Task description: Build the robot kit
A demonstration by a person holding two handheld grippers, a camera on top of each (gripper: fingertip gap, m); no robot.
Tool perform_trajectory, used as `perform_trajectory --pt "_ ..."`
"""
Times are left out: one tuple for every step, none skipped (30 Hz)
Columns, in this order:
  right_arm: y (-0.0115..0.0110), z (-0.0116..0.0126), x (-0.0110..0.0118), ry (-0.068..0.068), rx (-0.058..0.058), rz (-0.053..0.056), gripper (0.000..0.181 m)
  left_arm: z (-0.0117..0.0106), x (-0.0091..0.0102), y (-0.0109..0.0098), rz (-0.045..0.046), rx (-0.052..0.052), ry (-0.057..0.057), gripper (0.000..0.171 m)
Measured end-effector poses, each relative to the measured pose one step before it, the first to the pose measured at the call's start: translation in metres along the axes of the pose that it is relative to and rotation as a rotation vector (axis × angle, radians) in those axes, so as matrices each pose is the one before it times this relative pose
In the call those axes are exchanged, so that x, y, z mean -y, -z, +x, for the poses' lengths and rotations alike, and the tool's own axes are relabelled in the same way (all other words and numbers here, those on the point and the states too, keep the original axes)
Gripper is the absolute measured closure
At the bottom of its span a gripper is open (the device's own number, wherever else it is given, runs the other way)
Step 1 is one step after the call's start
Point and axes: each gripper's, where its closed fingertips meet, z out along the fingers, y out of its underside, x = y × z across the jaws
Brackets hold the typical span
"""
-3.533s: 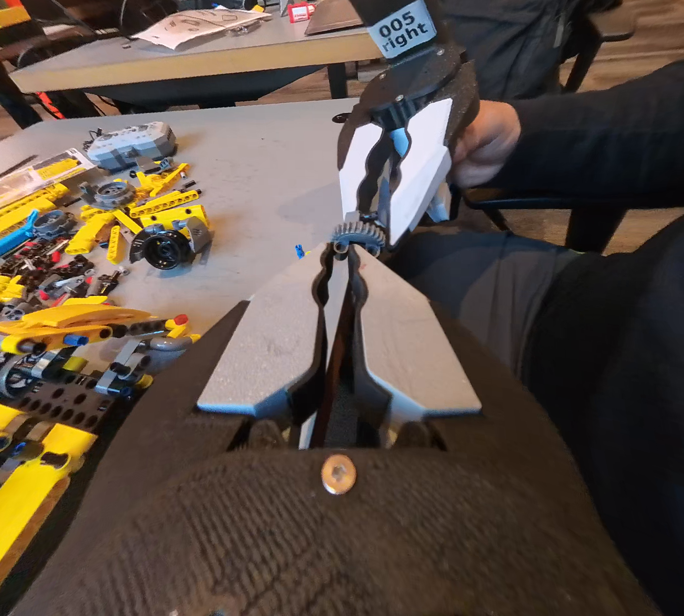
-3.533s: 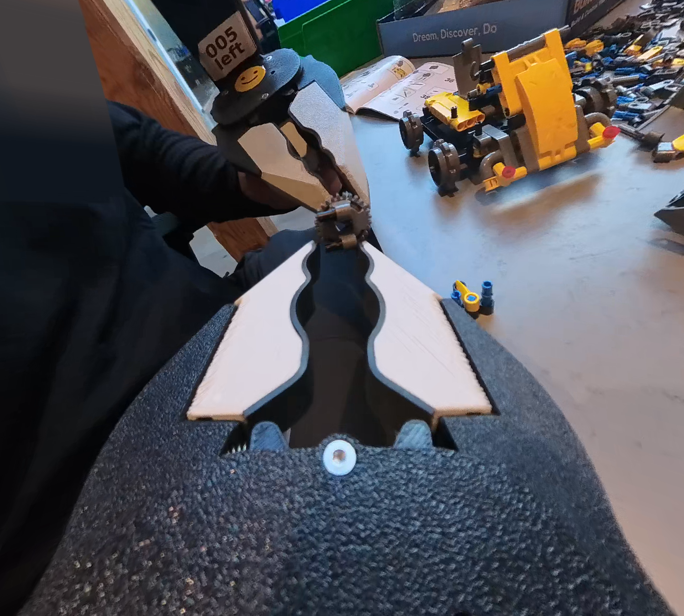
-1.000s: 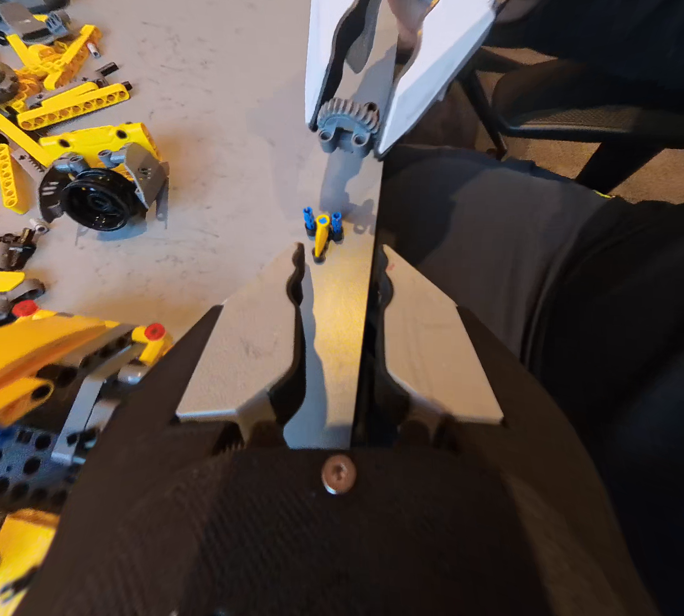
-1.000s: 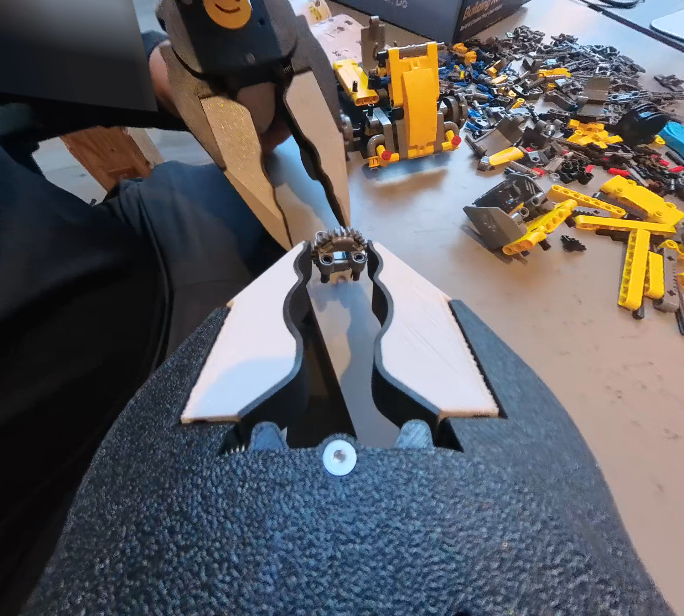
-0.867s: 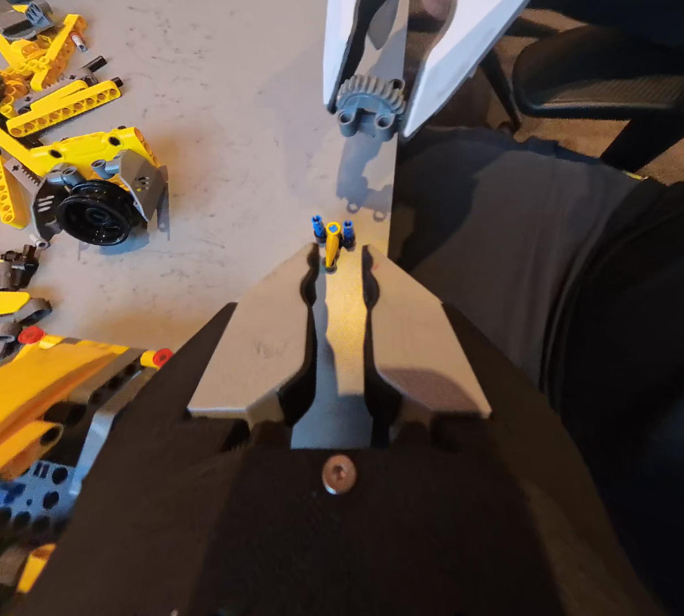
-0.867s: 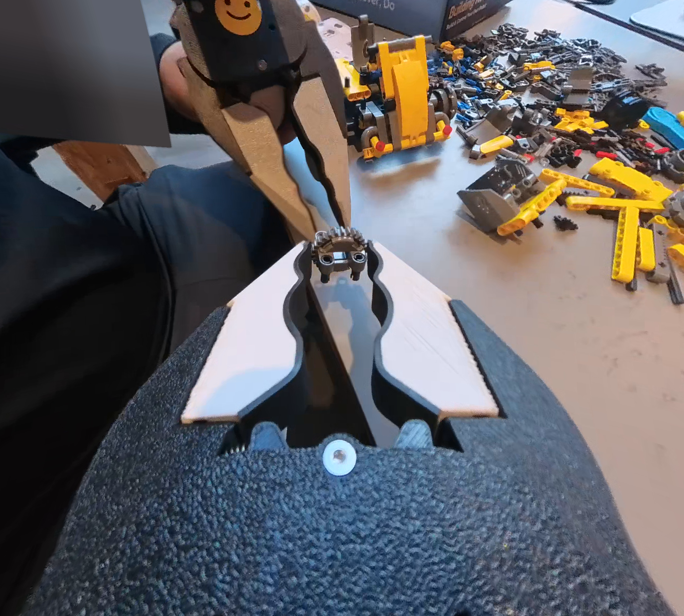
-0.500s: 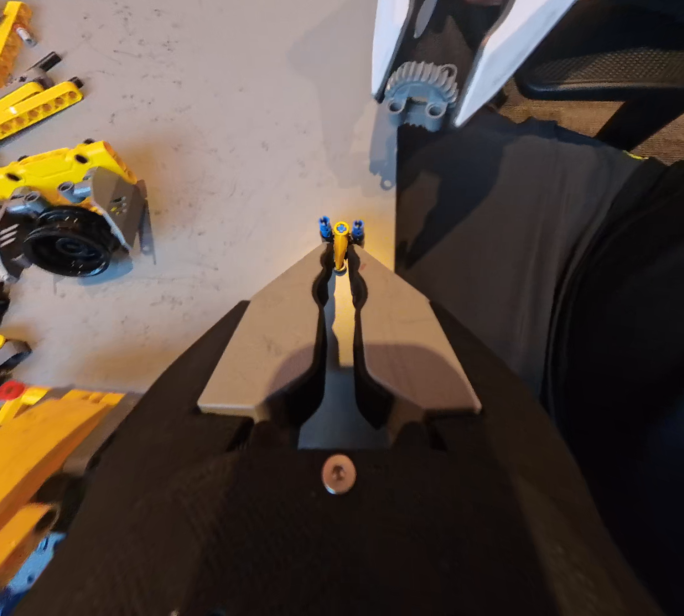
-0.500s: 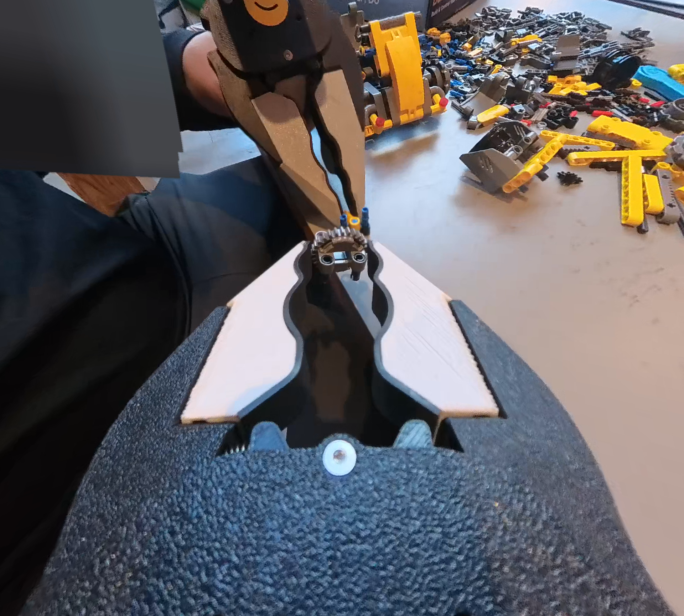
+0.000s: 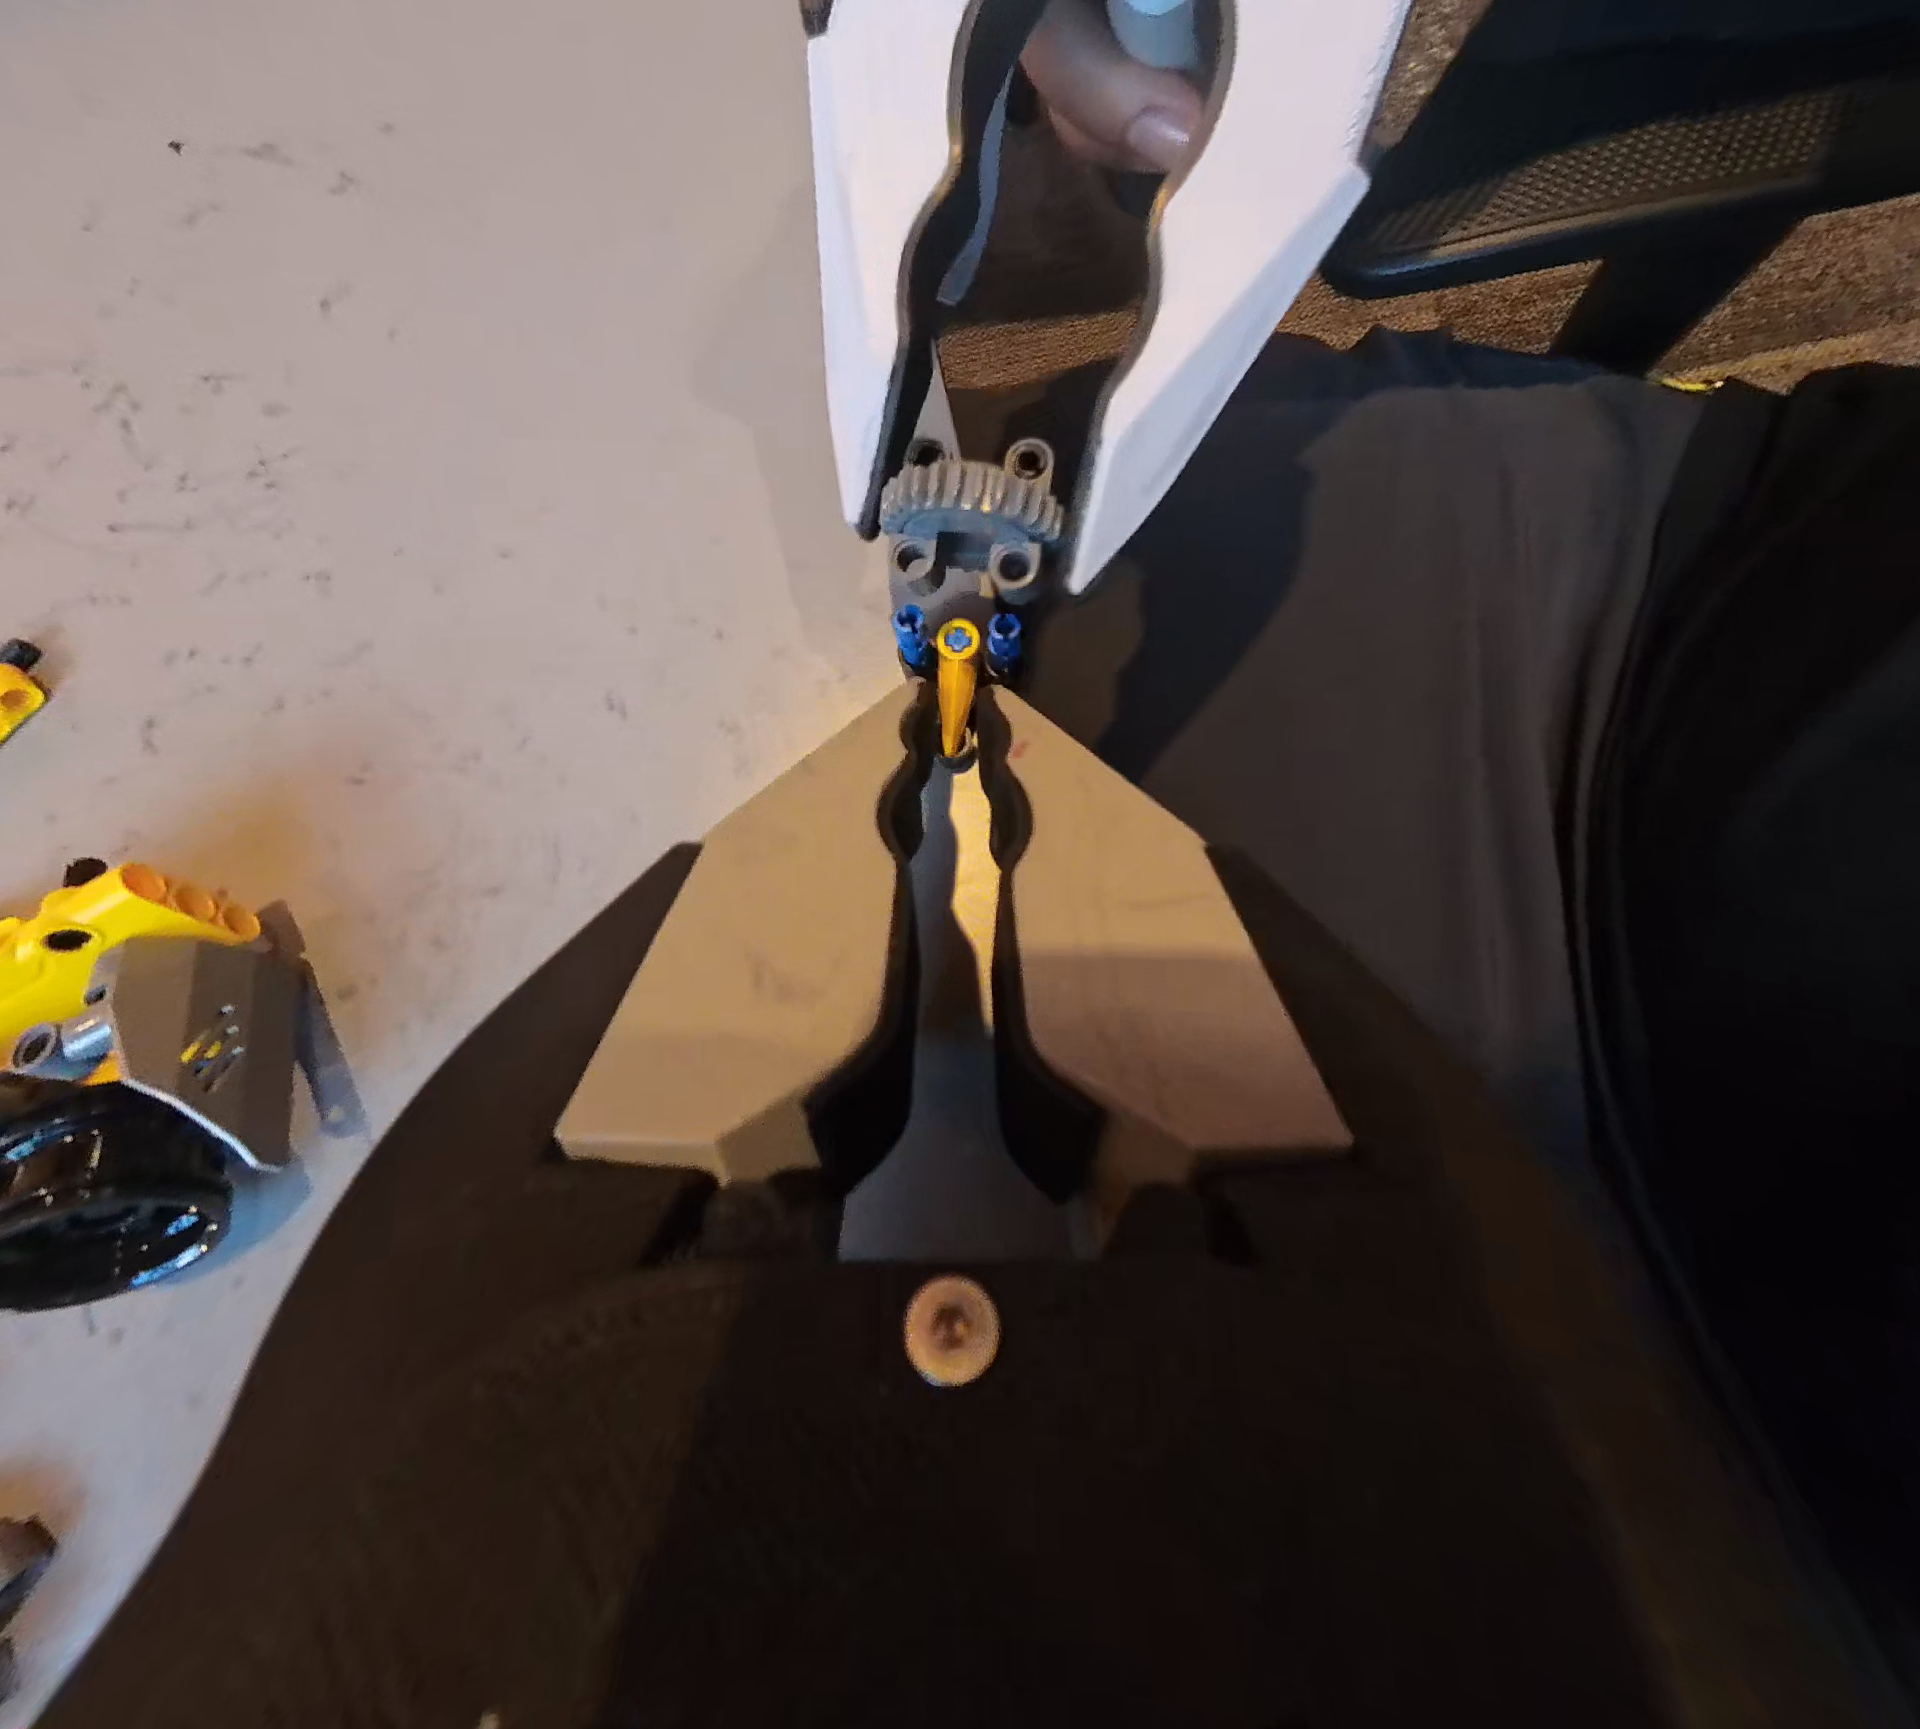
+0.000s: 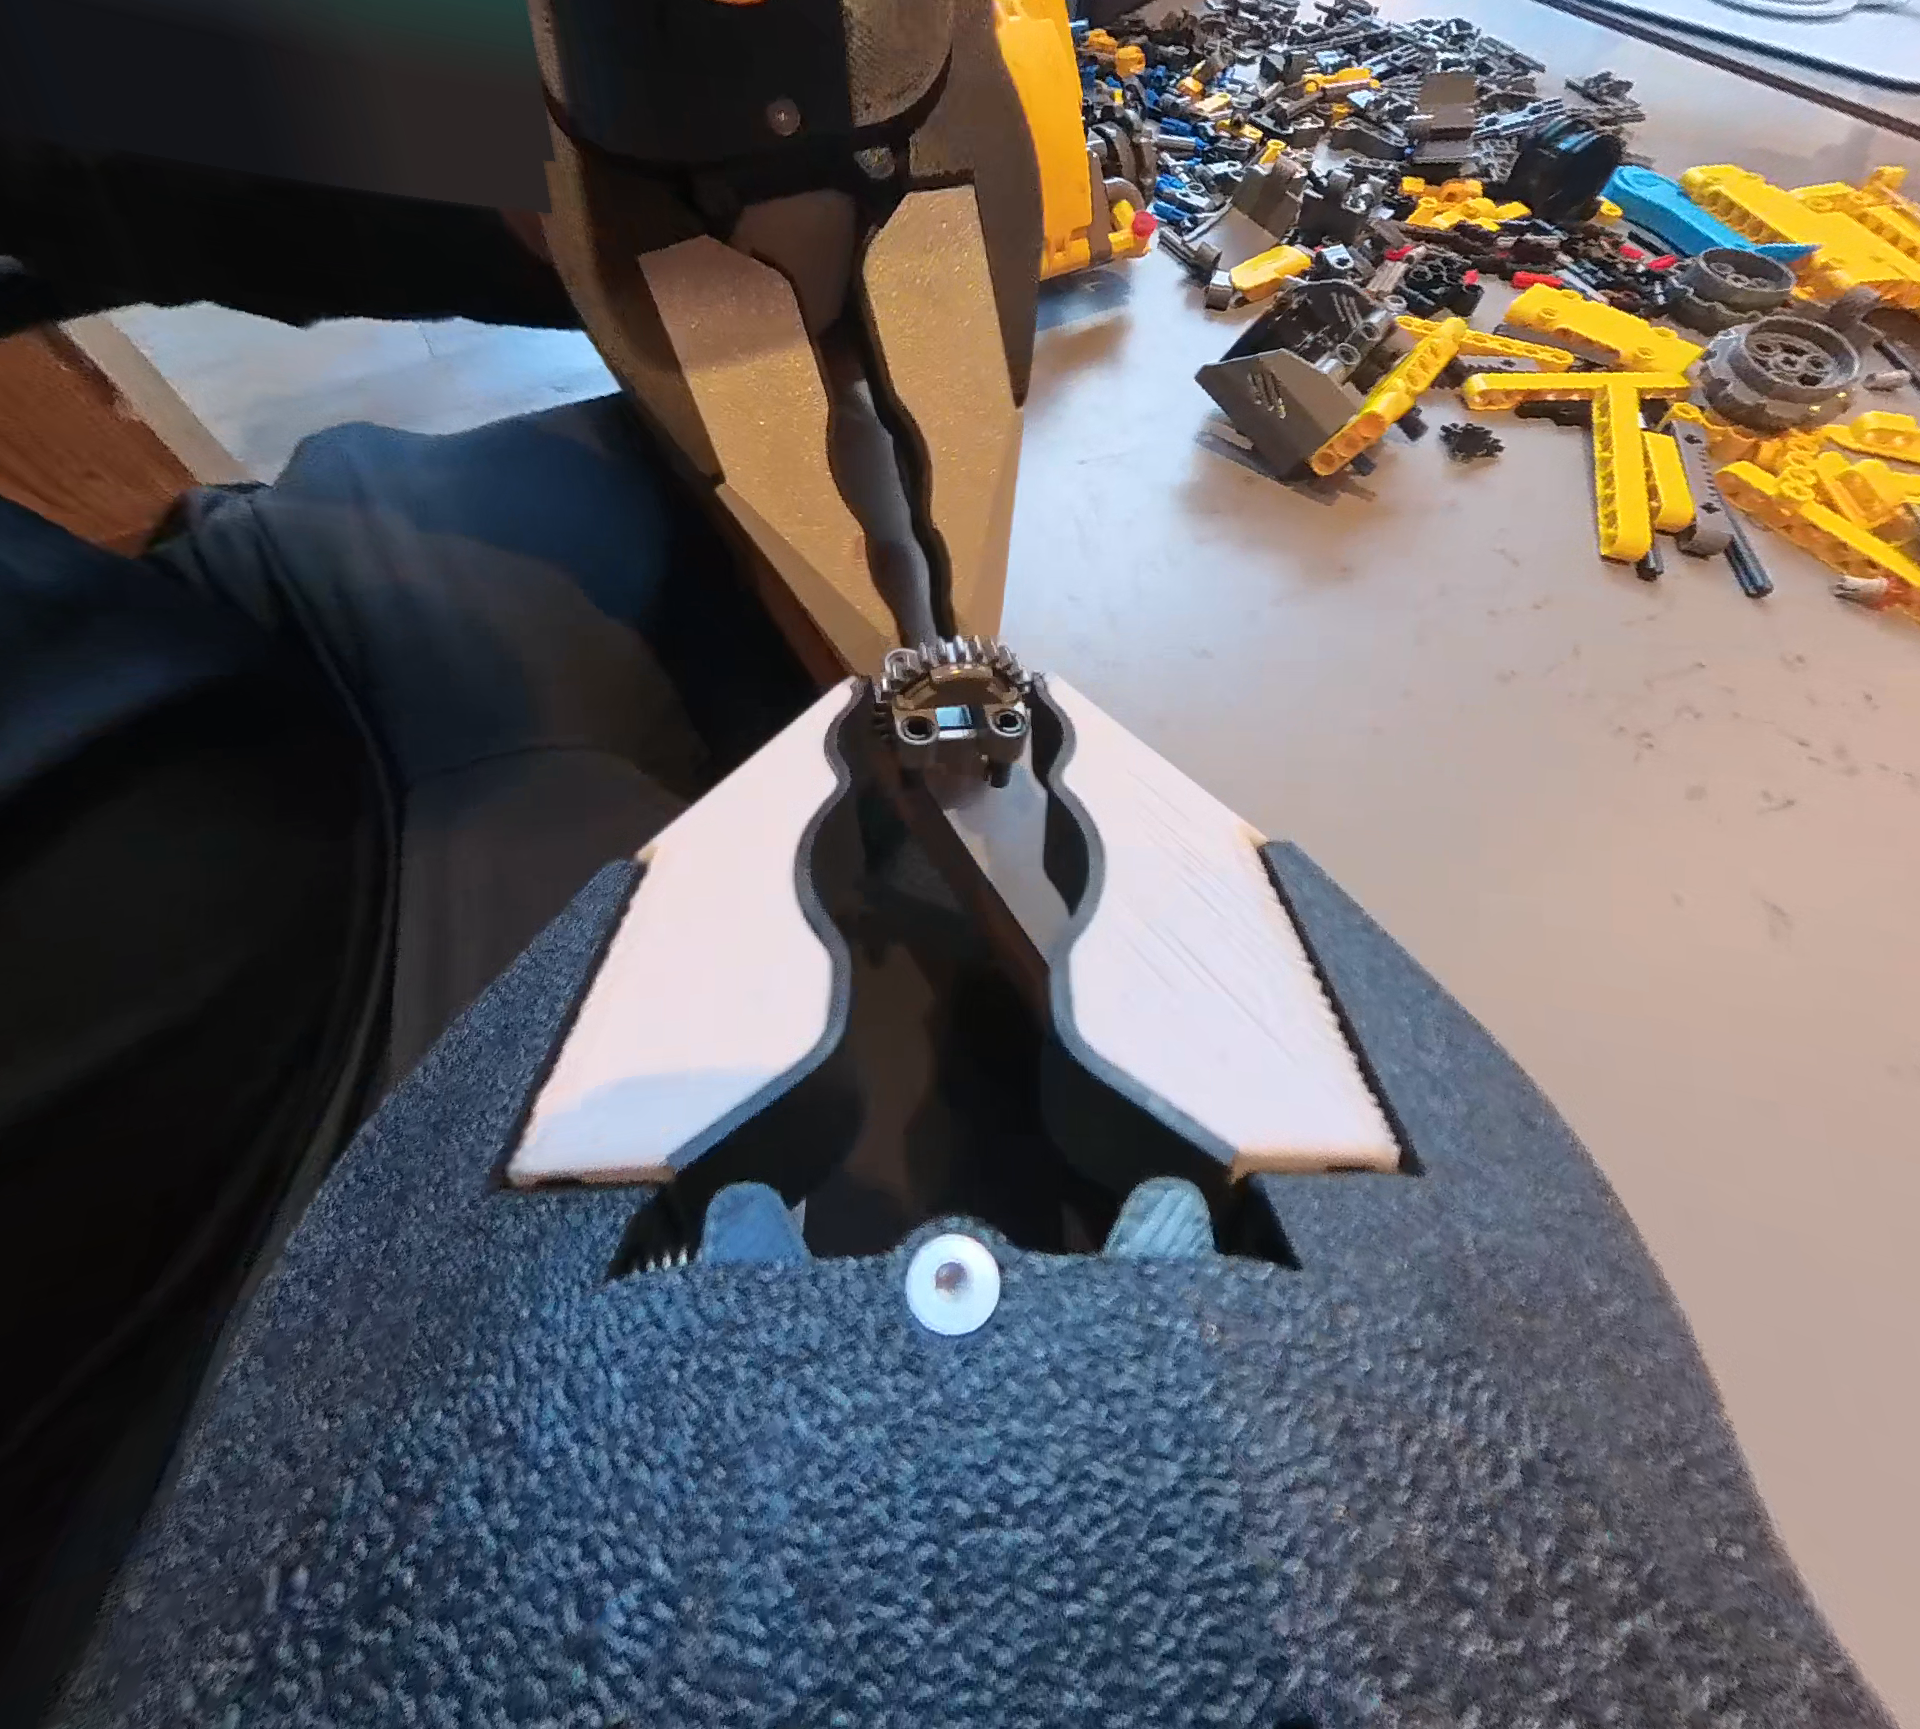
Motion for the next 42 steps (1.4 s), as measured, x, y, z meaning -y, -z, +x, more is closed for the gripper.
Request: perform_trajectory --pt "-0.00102 0.00006 -0.00033 0.0099 -0.0055 -0.0053 0.151 -0.00096 -0.00002 0.00001 0.00079 0.0033 -0.0166 0.166" --pt "-0.00081 -0.00021 -0.00002 0.0064 -0.0017 -0.0027 0.151 -0.00067 0.00021 -0.00013 0.00108 -0.0002 -0.0107 0.166" --pt "-0.00069 0.00002 -0.00013 0.002 0.001 -0.0031 0.151 -0.00041 0.00018 -0.00016 0.00116 -0.0036 -0.0048 0.166" --pt "-0.00054 0.00063 -0.00034 0.0008 -0.0022 -0.0033 0.151 -0.00021 0.00014 -0.00028 0.00113 -0.0037 -0.0011 0.166" --pt "-0.00014 0.00124 0.00018 0.0021 -0.0051 0.0002 0.151 0.00002 0.00024 -0.00024 0.00078 -0.0041 -0.0014 0.166" --pt "-0.00003 0.00028 0.00043 0.0004 0.0012 0.002 0.151 -0.0001 0.00017 -0.00017 0.00028 -0.0012 -0.0024 0.166" --pt "-0.0002 0.00032 -0.00074 -0.0026 0.0029 -0.0054 0.151 -0.00019 0.00022 -0.00021 0.00002 0.0014 -0.0014 0.166" --pt "-0.00028 0.00074 -0.0018 -0.0009 -0.0009 -0.0106 0.151 -0.00019 0.00016 -0.00016 -0.00009 0.0018 -0.0017 0.166" --pt "-0.00018 0.00023 -0.00067 0.0005 0.0006 -0.0028 0.151 -0.00014 0.00006 -0.00005 -0.00015 0.0017 -0.0015 0.166" --pt "0.00009 -0.00015 0.00003 -0.0029 0.0026 -0.0003 0.151 -0.00002 0.00009 -0.00007 0.0002 0.0006 0.0 0.166" --pt "0.00019 -0.00018 -0.00003 -0.0059 0.0024 -0.0024 0.152 -0.00001 0.00004 -0.00005 0.0 -0.0004 0.0001 0.166" --pt "0.00003 -0.00031 -0.00027 -0.0051 0.0026 -0.0034 0.151 0.00021 0.00011 -0.0001 -0.00006 -0.0014 -0.0015 0.166" --pt "0.00008 -0.00023 -0.00006 -0.0017 0.0013 -0.0023 0.151 0.00019 0.00018 -0.00017 0.00005 -0.0018 -0.0034 0.166" --pt "0.00022 -0.0001 -0.00003 0.0022 -0.0001 -0.0025 0.151 0.00008 0.00035 -0.00033 0.0003 -0.0015 -0.0029 0.166" --pt "0.00025 -0.00024 0.0 0.0046 0.0007 -0.0031 0.151 0.00006 0.00036 -0.00037 0.00008 -0.001 -0.0011 0.166" --pt "0.00003 -0.00083 -0.0002 0.005 0.0049 -0.004 0.151 -0.00004 0.00035 -0.00037 0.00034 -0.002 -0.0005 0.166" --pt "-0.00007 -0.00056 -0.00022 0.005 0.0042 -0.0046 0.151 0.00001 0.00031 -0.00032 0.0003 -0.0014 0.0002 0.166" --pt "0.0 -0.00001 -0.0003 0.0055 0.0008 -0.0062 0.152 -0.0002 0.00017 -0.0002 0.00021 -0.0006 0.0005 0.166" --pt "-0.00008 0.00022 -0.00012 0.0063 0.0 -0.0082 0.152 -0.00011 0.00015 -0.00019 -0.00011 -0.0004 0.0002 0.166" --pt "-0.00022 0.00062 -0.00007 0.0068 -0.0021 -0.0085 0.152 -0.00011 0.00009 -0.00007 0.0002 0.0008 -0.0007 0.166" --pt "-0.00049 0.00104 0.00008 0.0047 -0.0046 -0.0062 0.152 -0.00014 0.00002 -0.00014 0.00009 0.0017 -0.0016 0.166" --pt "-0.00051 0.00076 0.00034 0.0014 -0.0021 -0.0025 0.152 -0.00003 -0.00002 0.00005 -0.00023 0.0016 -0.0024 0.166" --pt "-0.00035 0.00053 0.00012 -0.001 0.0018 -0.0013 0.152 0.00003 -0.00002 0.00007 0.00019 0.0012 -0.0014 0.166" --pt "0.00009 0.00017 -0.00012 -0.0036 0.0047 -0.0013 0.152 -0.00001 0.00001 0.0 -0.0001 0.0007 -0.0007 0.166" --pt "0.00011 0.00015 -0.0003 -0.0043 0.0055 -0.0007 0.152 -0.00002 0.00004 -0.00001 0.00009 0.0007 -0.0008 0.166" --pt "0.00021 -0.00001 -0.00022 -0.0024 0.0045 -0.0007 0.152 0.00008 -0.00008 -0.00004 0.0002 -0.0001 -0.0004 0.166" --pt "0.00022 -0.00006 -0.00016 -0.0001 0.0028 -0.0003 0.152 0.00005 0.00012 -0.00011 0.00018 -0.0007 -0.0004 0.166" --pt "0.00021 -0.00024 -0.00021 0.0009 0.002 0.0002 0.152 0.00023 0.00006 0.00001 0.00049 -0.0008 -0.0015 0.166" --pt "0.00025 -0.00036 -0.00008 0.0009 0.0025 -0.0006 0.152 0.0001 0.00015 -0.00009 0.00044 -0.0001 -0.0017 0.166" --pt "0.00031 -0.00041 -0.00019 0.0012 0.003 -0.0014 0.152 0.00024 -0.00001 -0.00006 0.00051 -0.0007 -0.0012 0.166" --pt "0.0002 -0.00047 -0.00019 0.0017 0.0027 -0.0019 0.152 0.00007 0.00008 -0.00004 0.00041 0.0002 -0.0007 0.166" --pt "0.00015 -0.00051 -0.00002 0.0027 0.0015 -0.0018 0.152 -0.00003 -0.00001 0.00003 0.00021 0.0005 -0.0005 0.166" --pt "-0.00006 -0.0002 0.00006 0.0039 -0.0006 -0.0011 0.152 0.0 0.0 0.00003 0.00024 0.0004 -0.0005 0.166" --pt "-0.00008 -0.00024 0.00025 0.0031 -0.0013 -0.0006 0.152 0.00002 -0.00001 0.0 -0.00005 -0.0002 -0.0001 0.166" --pt "-0.00009 -0.0002 0.00018 0.0028 -0.0008 -0.0012 0.152 0.00003 0.00002 -0.00002 0.00034 -0.0008 0.0008 0.166" --pt "0.00006 -0.00014 -0.00002 0.0041 -0.0015 -0.0025 0.152 0.00001 0.00004 -0.00005 0.0002 -0.0011 0.0011 0.166" --pt "0.00002 -0.00005 -0.00013 0.0042 -0.0021 -0.0027 0.152 0.00002 -0.00004 0.00005 0.00011 -0.0005 0.0002 0.166" --pt "0.00003 0.00002 -0.00002 0.0021 -0.0017 -0.0014 0.152 0.00002 0.00006 -0.00006 0.00004 0.0002 -0.0002 0.166" --pt "0.00009 -0.00006 0.00001 0.0015 -0.0011 -0.0007 0.152 -0.00004 0.00005 -0.00002 0.00019 0.0008 -0.001 0.166" --pt "0.00009 -0.00004 -0.00013 0.003 -0.002 -0.0011 0.152 0.00003 -0.00006 0.00009 0.00006 0.0006 -0.0006 0.166" --pt "-0.00001 0.00003 0.0 0.0044 -0.0032 -0.0006 0.152 0.0 -0.00002 -0.00013 0.00014 -0.0002 0.0007 0.166" --pt "0.00001 -0.00001 0.00006 0.0055 -0.0033 0.0 0.152 -0.00005 0.00006 0.00007 0.00024 -0.0009 0.0015 0.166"
